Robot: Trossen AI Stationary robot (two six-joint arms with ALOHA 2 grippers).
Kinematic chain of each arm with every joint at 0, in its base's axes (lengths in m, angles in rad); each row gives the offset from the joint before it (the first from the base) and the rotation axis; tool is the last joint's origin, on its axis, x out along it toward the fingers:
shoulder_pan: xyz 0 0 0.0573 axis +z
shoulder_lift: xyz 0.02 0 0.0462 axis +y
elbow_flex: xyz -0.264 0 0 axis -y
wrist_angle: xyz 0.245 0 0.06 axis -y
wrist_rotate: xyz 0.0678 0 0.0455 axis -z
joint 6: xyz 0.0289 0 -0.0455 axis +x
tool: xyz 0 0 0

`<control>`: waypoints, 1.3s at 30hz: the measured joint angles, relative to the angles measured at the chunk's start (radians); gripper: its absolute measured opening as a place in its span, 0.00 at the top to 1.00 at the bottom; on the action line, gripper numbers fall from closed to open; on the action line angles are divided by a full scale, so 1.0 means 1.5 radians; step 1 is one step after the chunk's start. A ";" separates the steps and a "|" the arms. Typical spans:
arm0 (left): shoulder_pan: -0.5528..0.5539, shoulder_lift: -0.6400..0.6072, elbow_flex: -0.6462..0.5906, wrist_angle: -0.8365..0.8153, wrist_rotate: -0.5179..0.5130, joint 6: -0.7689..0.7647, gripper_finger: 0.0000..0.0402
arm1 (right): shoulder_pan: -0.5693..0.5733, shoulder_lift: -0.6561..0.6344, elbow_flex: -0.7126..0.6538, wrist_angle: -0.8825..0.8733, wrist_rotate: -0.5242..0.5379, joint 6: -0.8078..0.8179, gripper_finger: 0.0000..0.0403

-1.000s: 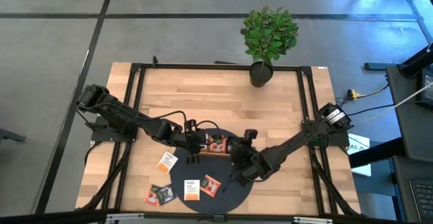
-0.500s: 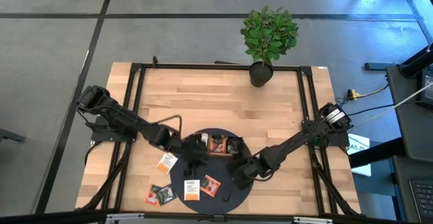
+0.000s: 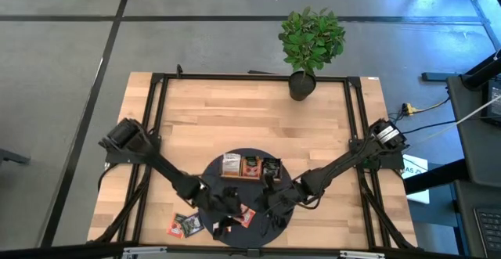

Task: Pick & Place Tea
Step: Put the orange black tea bag into the middle section of the wooden organizer

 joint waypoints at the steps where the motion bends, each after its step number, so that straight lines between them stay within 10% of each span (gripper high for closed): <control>1: -0.003 0.011 0.000 0.001 -0.005 -0.014 0.76 | 0.000 0.002 0.000 0.000 -0.003 0.000 0.68; 16: -0.006 0.082 0.004 0.012 -0.008 -0.083 0.76 | 0.003 0.060 0.000 0.019 -0.015 0.409 0.68; 39: -0.012 0.085 0.001 0.021 -0.041 -0.073 0.76 | 0.002 0.134 0.000 0.086 -0.058 0.585 0.68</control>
